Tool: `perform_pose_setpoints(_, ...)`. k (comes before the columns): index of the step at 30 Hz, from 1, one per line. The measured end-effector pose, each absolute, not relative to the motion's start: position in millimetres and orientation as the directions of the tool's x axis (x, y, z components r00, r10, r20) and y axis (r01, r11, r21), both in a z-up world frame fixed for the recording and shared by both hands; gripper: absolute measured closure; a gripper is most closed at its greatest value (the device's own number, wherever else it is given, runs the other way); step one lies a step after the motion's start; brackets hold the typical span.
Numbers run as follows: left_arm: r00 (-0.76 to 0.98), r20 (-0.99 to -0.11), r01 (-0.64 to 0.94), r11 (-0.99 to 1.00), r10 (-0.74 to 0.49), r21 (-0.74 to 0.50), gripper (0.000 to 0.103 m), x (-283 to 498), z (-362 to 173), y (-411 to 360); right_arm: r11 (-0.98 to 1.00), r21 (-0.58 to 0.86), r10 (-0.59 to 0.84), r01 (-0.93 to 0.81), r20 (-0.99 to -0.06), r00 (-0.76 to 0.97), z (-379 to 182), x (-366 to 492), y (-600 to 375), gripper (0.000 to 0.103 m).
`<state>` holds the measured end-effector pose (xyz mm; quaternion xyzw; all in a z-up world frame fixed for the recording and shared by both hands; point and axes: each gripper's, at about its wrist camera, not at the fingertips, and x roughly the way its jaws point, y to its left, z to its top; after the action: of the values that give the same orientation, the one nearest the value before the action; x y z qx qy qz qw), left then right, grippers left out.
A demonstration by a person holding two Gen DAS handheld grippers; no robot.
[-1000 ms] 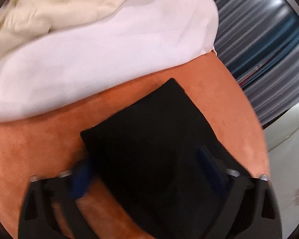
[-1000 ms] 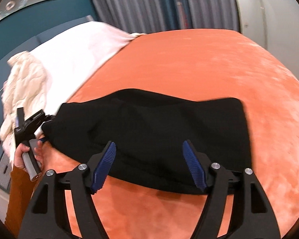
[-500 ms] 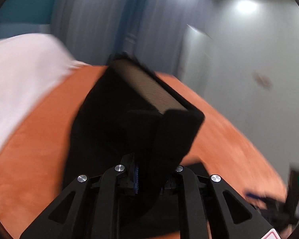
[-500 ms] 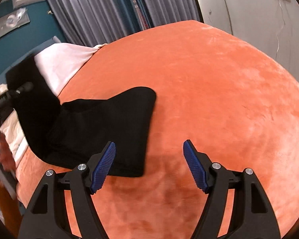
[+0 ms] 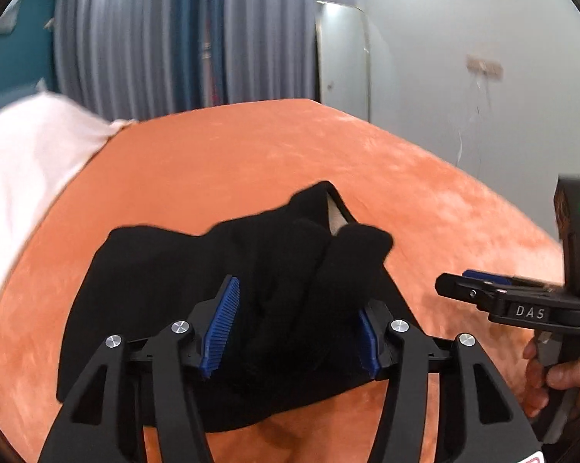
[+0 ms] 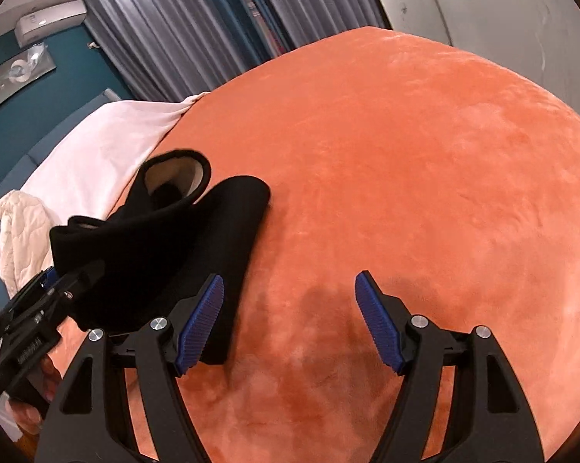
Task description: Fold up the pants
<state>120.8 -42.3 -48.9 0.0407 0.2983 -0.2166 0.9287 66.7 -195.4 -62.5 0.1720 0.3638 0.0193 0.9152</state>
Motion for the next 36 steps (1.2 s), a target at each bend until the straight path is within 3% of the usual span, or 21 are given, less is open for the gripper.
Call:
perform_pose_setpoints(4, 0.686, -0.495, 0.492, 0.841, -0.533, -0.224, 0.05, 119, -36, -7, 0.911, 0.411, 0.277, 0.001, -0.615, 0.738, -49, 77, -184, 0.03)
perform_pose_setpoints(8, 0.71, -0.507, 0.489, 0.86, -0.489, -0.145, 0.048, 129, -45, -26, 0.823, 0.561, 0.465, -0.09, -0.574, 0.674, -44, 111, -162, 0.028)
perform_pose_setpoints(11, 0.682, -0.556, 0.479, 0.865, -0.476, -0.153, 0.048, 134, -58, -30, 0.817, 0.571, 0.479, -0.086, -0.587, 0.653, -45, 132, -148, 0.028)
perform_pose_setpoints(16, 0.712, -0.539, 0.476, 0.874, -0.449, -0.098, 0.048, 120, -54, -28, 0.82, 0.566, 0.5, -0.084, -0.639, 0.585, -56, 147, -134, 0.028)
perform_pose_setpoints(20, 0.695, -0.572, 0.495, 0.867, -0.436, -0.06, 0.048, 117, -71, -44, 0.702, 0.71, 0.633, -0.062, -0.581, 0.513, -78, 159, -144, 0.027)
perform_pose_setpoints(21, 0.697, -0.581, 0.497, 0.867, -0.421, -0.033, 0.048, 112, -77, -49, 0.69, 0.719, 0.653, -0.084, -0.569, 0.5, -80, 163, -142, 0.038)
perform_pose_setpoints(22, 0.701, -0.589, 0.497, 0.867, -0.403, -0.001, 0.048, 107, -81, -55, 0.718, 0.686, 0.643, -0.119, -0.588, 0.492, -78, 168, -136, 0.072)
perform_pose_setpoints(23, 0.709, -0.592, 0.492, 0.87, -0.382, 0.028, 0.048, 102, -84, -59, 0.761, 0.636, 0.603, -0.128, -0.621, 0.5, -76, 171, -133, 0.089)
perform_pose_setpoints(24, 0.706, -0.585, 0.51, 0.86, -0.399, 0.029, 0.045, 94, -86, -62, 0.78, 0.61, 0.582, -0.139, -0.625, 0.521, -69, 172, -134, 0.095)
perform_pose_setpoints(27, 0.694, -0.525, 0.585, 0.811, -0.493, 0.011, 0.027, 71, -80, -70, 0.813, 0.545, 0.535, -0.205, -0.558, 0.635, -30, 160, -145, 0.096)
perform_pose_setpoints(29, 0.704, -0.468, 0.623, 0.781, -0.534, 0.046, 0.017, 52, -71, -76, 0.867, 0.463, 0.453, -0.184, -0.579, 0.677, -27, 159, -158, 0.094)
perform_pose_setpoints(31, 0.709, -0.443, 0.633, 0.772, -0.549, 0.057, 0.017, 46, -65, -76, 0.923, 0.375, 0.346, -0.088, -0.706, 0.618, -60, 173, -170, 0.084)
perform_pose_setpoints(32, 0.707, -0.443, 0.632, 0.773, -0.551, 0.047, 0.017, 50, -62, -73, 0.932, 0.363, 0.298, -0.008, -0.752, 0.588, -76, 174, -180, 0.084)
perform_pose_setpoints(34, 0.722, -0.455, 0.596, 0.802, -0.521, 0.027, 0.016, 64, -58, -60, 0.848, 0.526, 0.387, 0.065, -0.699, 0.602, -87, 162, -208, 0.083)
perform_pose_setpoints(36, 0.754, -0.474, 0.505, 0.863, -0.454, -0.022, 0.017, 95, -50, -36, 0.825, 0.562, 0.414, 0.056, -0.67, 0.617, -74, 155, -217, 0.076)
